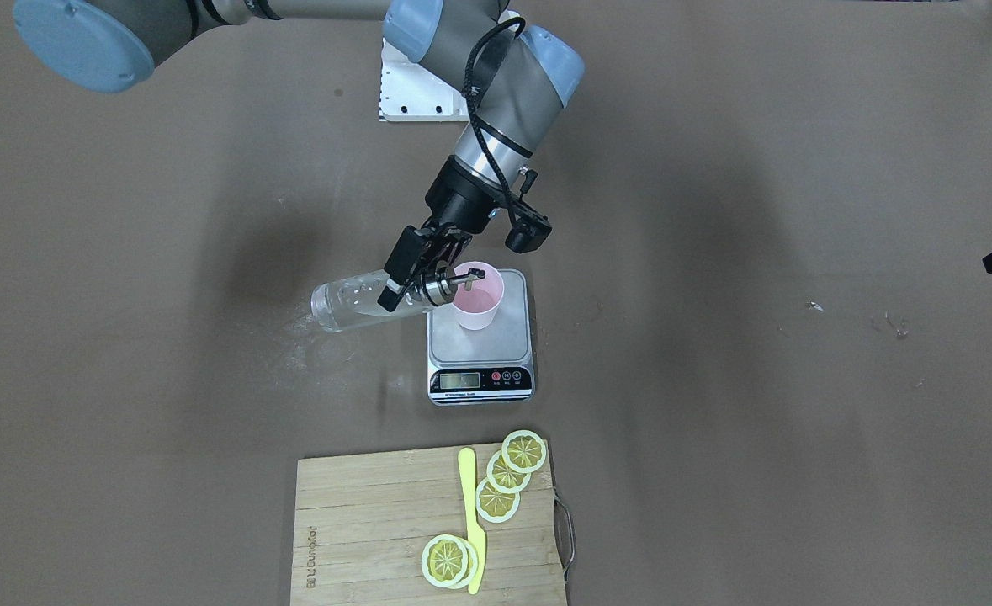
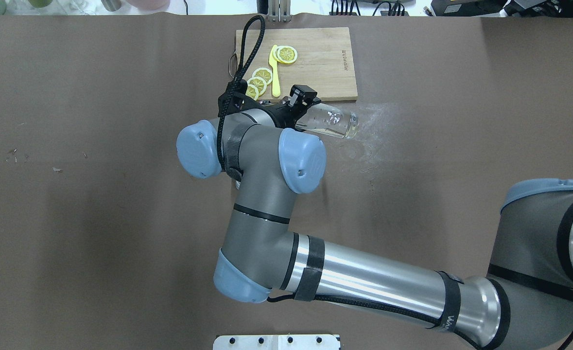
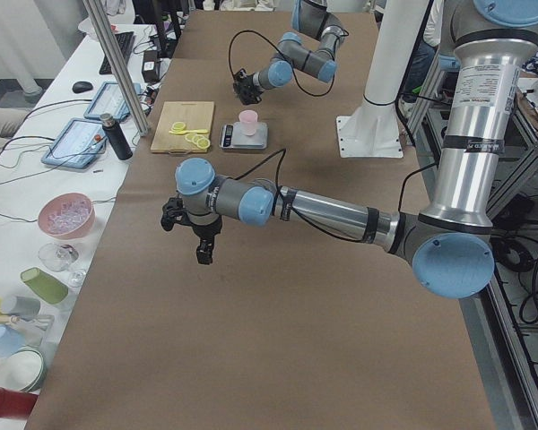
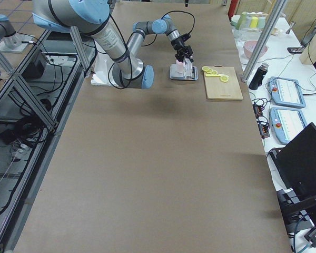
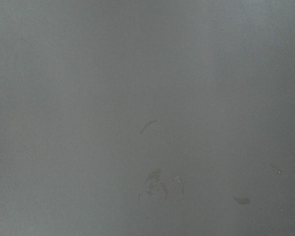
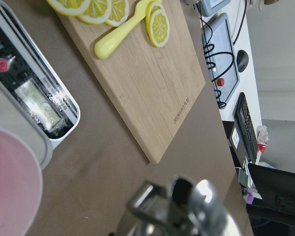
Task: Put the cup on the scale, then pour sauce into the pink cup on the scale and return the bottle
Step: 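Rotate the sauce bottle upright with the right gripper, then carry the upright bottle with the right gripper away from the scale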
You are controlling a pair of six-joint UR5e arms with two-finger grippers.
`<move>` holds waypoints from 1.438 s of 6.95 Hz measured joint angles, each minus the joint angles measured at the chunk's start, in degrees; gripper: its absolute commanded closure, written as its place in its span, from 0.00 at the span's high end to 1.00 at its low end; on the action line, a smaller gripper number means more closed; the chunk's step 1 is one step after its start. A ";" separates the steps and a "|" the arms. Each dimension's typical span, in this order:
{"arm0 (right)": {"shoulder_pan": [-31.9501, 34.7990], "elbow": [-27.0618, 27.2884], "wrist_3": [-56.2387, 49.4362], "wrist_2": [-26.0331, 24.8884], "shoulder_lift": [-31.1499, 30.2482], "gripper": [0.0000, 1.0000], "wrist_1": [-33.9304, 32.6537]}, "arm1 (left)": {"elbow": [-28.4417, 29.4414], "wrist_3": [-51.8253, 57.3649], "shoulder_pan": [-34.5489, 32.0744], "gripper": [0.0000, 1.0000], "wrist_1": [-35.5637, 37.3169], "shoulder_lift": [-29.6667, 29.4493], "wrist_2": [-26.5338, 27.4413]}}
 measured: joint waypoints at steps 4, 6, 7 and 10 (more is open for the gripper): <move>8.32 7.42 -3.61 14.40 -8.34 0.00 12.58 | -0.19 0.28 -0.41 0.97 -0.22 -0.08 0.08; 12.60 8.95 -4.56 22.09 -13.57 0.00 20.33 | -0.07 0.49 -0.59 0.97 -1.23 -0.14 0.17; 15.00 10.20 -4.75 26.36 -16.41 0.00 23.36 | 0.04 0.52 -0.62 0.97 -1.90 -0.14 0.22; 19.84 18.29 -4.10 36.11 -25.60 0.00 27.11 | 0.00 0.54 -1.52 0.97 -3.09 -0.74 0.20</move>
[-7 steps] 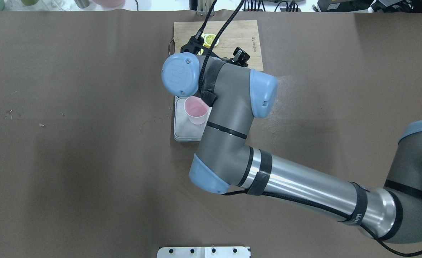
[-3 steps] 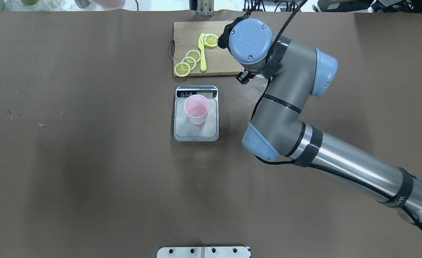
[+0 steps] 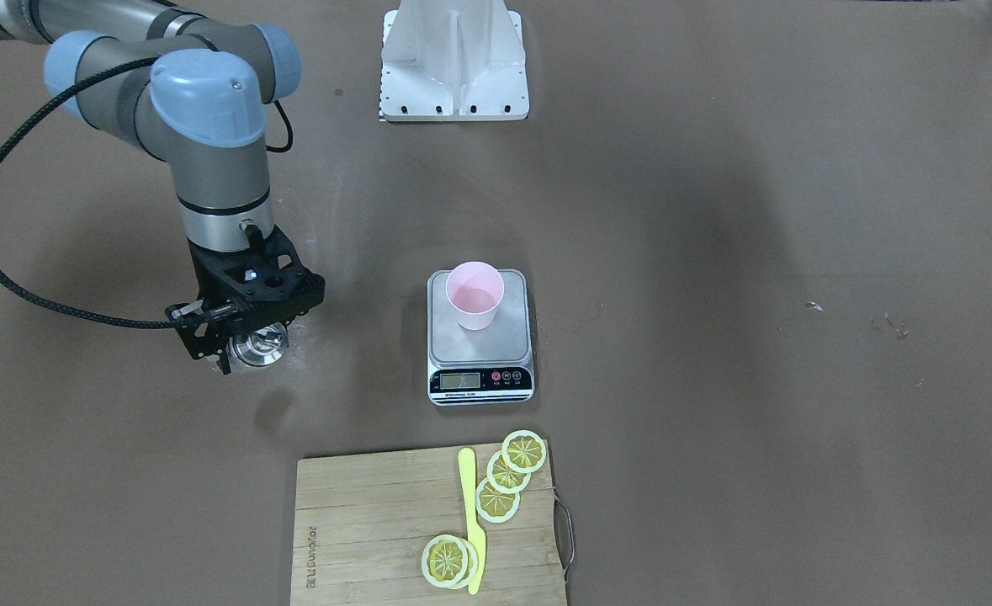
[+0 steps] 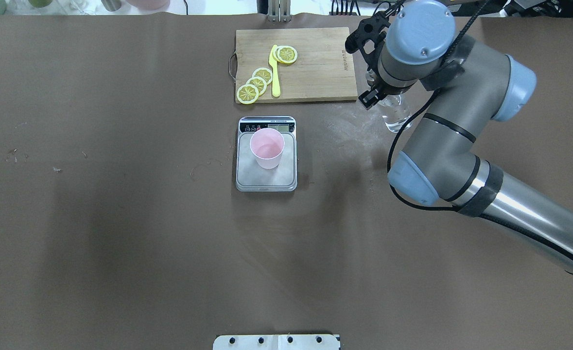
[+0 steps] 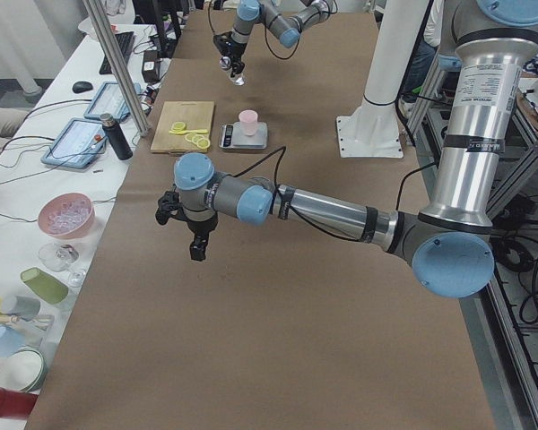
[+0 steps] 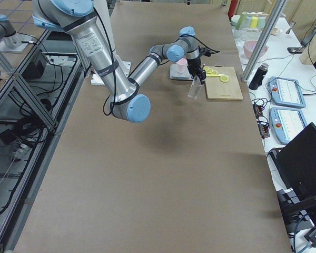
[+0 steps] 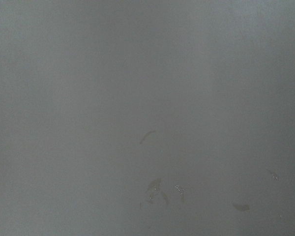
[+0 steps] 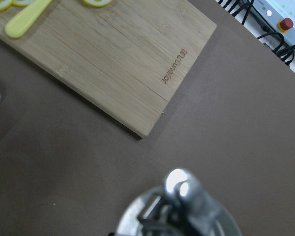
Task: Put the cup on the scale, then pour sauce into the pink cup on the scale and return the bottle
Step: 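Carry the upright bottle with the right gripper away from the scale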
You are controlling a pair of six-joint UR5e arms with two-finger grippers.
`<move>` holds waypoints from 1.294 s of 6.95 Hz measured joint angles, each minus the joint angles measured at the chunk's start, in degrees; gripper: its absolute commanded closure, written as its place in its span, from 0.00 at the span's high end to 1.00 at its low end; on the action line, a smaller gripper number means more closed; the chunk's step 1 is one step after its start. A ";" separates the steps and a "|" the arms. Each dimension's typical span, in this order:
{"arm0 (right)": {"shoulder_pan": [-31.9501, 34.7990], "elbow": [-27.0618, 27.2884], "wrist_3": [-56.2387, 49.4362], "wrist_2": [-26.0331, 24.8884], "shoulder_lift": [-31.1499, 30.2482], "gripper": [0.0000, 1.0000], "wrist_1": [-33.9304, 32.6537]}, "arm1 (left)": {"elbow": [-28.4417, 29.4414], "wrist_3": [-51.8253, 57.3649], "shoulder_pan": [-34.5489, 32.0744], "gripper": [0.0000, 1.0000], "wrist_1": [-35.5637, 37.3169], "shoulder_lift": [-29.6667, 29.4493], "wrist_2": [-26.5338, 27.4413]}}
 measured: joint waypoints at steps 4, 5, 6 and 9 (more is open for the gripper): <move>1.32 3.97 5.02 3.85 -16.21 0.00 21.43 | -0.71 -0.02 -0.57 0.97 -1.26 -0.23 0.01; 1.65 3.65 6.14 4.52 -19.06 0.00 26.83 | -1.06 -0.10 -0.60 0.97 -1.26 -0.28 0.04; 1.96 3.44 6.79 4.94 -20.78 0.00 30.17 | -1.34 -0.20 -0.61 0.97 -1.26 -0.30 0.05; 2.86 2.46 7.71 5.15 -22.67 0.00 35.77 | -1.98 -0.43 -0.68 0.97 -1.17 -0.24 0.06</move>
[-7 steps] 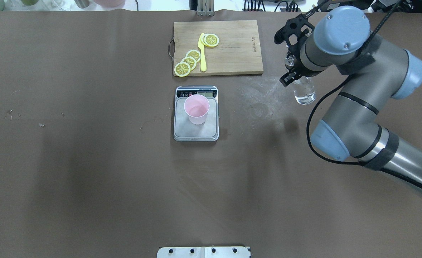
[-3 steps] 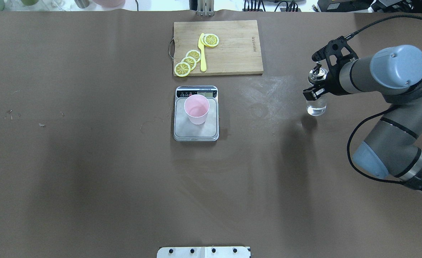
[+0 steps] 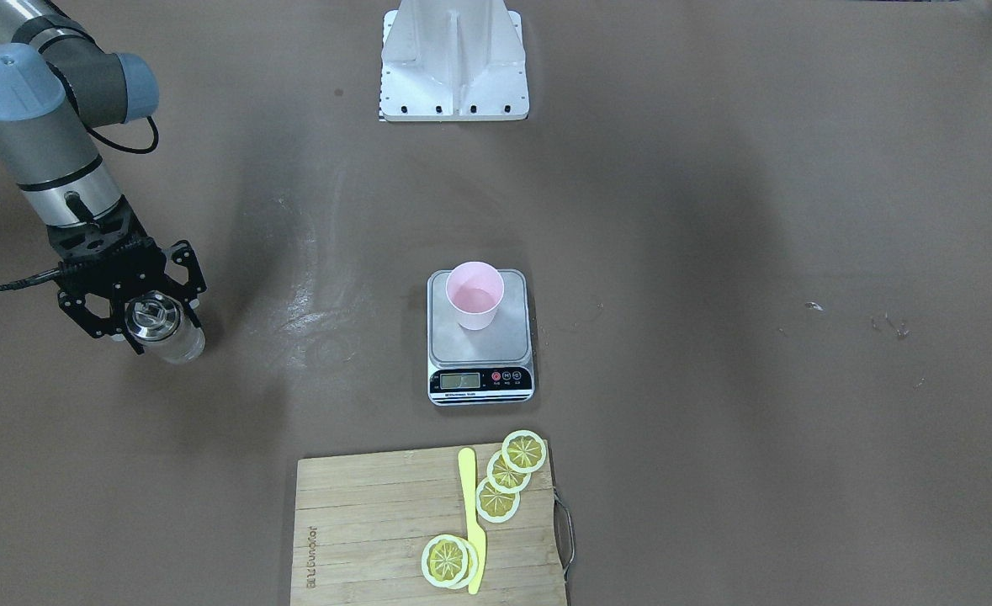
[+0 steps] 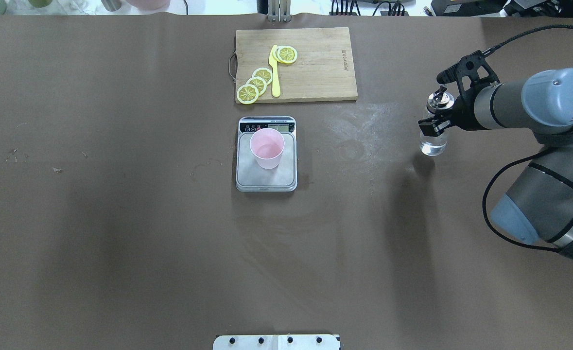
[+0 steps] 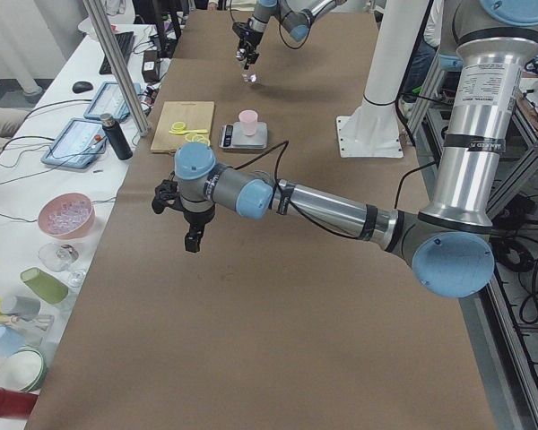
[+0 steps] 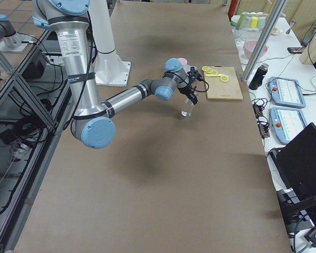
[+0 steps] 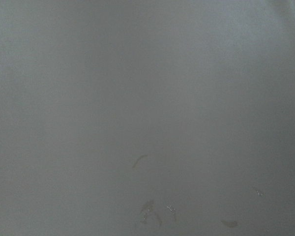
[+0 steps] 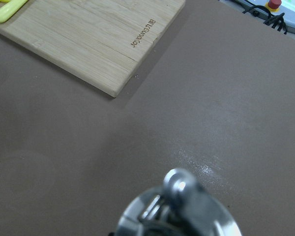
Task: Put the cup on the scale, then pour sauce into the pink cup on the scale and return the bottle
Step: 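Carry the upright bottle with the right gripper away from the scale, then lower the sauce bottle onto the table with the right gripper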
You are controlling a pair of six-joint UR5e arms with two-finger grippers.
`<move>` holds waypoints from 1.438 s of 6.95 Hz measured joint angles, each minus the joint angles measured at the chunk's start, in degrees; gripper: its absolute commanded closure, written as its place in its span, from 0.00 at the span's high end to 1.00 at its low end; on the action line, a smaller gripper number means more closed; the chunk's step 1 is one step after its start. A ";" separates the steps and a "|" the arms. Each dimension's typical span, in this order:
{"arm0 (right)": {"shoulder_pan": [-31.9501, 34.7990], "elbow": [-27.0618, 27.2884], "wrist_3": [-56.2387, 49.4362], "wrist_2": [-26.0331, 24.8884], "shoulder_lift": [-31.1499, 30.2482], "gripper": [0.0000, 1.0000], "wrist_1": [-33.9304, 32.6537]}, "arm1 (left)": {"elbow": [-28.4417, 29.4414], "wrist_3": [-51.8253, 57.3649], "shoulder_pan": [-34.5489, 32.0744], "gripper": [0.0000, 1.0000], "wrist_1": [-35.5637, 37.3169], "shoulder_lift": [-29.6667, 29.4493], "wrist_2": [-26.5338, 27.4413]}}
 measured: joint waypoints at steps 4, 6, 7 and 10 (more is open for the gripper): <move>0.36 -7.17 2.40 -0.21 -0.43 0.00 11.60 | -0.25 -0.18 -0.01 0.97 0.01 0.05 0.00; 0.40 -7.79 2.54 -0.14 -0.27 0.10 12.54 | -0.26 -0.19 0.02 0.97 0.01 0.02 0.00; 0.40 -7.82 2.46 -0.06 -0.22 0.11 12.64 | -0.26 -0.19 0.05 0.97 0.01 0.01 0.00; 0.55 -7.80 2.32 0.06 -0.06 0.54 12.73 | -0.43 -0.25 0.07 0.97 0.01 0.01 0.00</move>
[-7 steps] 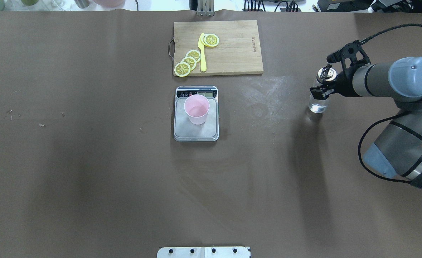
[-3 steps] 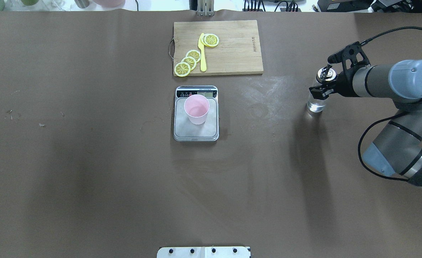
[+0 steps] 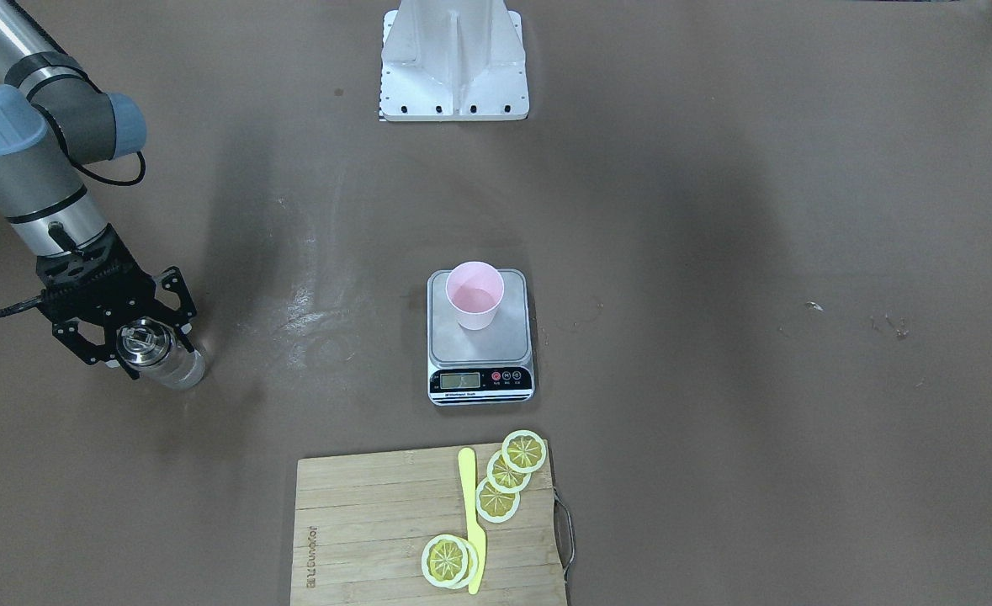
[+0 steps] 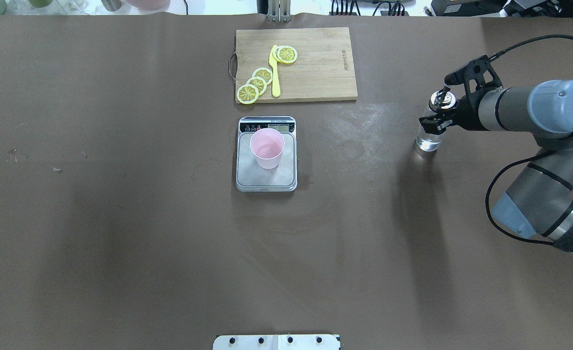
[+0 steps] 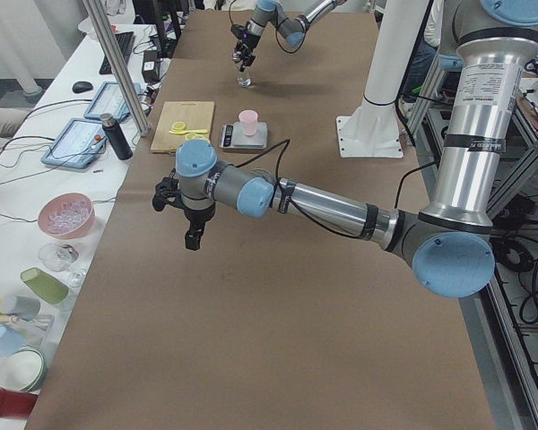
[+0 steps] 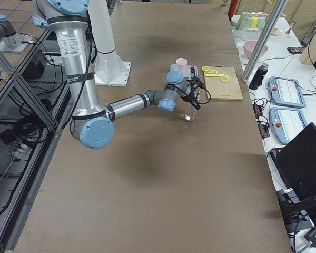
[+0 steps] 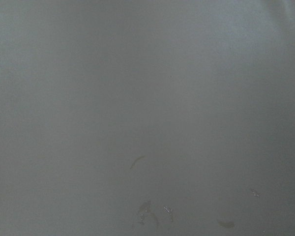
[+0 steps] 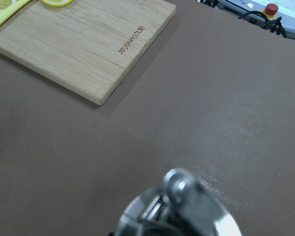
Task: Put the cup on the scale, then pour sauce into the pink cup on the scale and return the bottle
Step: 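Lower the sauce bottle onto the table with the right gripper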
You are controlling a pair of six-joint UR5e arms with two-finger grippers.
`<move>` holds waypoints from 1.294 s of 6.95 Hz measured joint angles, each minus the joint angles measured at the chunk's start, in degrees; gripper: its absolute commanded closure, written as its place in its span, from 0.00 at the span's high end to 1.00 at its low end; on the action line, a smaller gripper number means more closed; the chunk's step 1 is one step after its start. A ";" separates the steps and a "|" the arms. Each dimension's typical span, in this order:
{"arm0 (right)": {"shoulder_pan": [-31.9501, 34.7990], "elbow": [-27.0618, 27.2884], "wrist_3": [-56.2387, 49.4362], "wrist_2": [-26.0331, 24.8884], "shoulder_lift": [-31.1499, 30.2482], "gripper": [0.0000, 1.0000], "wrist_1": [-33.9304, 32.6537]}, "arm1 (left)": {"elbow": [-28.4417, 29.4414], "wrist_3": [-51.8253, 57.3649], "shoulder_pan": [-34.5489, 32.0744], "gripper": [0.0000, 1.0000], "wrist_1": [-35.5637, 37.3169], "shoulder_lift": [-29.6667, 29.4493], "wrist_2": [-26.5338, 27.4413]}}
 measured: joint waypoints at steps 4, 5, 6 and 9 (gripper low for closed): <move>0.37 0.33 0.06 0.18 0.02 0.99 0.01 | -0.43 -0.11 -0.07 0.97 0.09 0.08 0.00; 0.42 0.35 0.09 0.18 0.02 0.99 0.01 | -0.44 -0.11 -0.04 0.97 0.09 0.08 0.00; 0.45 0.38 0.12 0.14 0.02 0.99 0.01 | -0.44 -0.12 -0.01 0.97 0.09 0.09 0.00; 0.62 0.26 -0.10 0.22 -0.35 1.00 0.01 | -0.45 -0.12 -0.05 0.97 0.09 0.07 0.00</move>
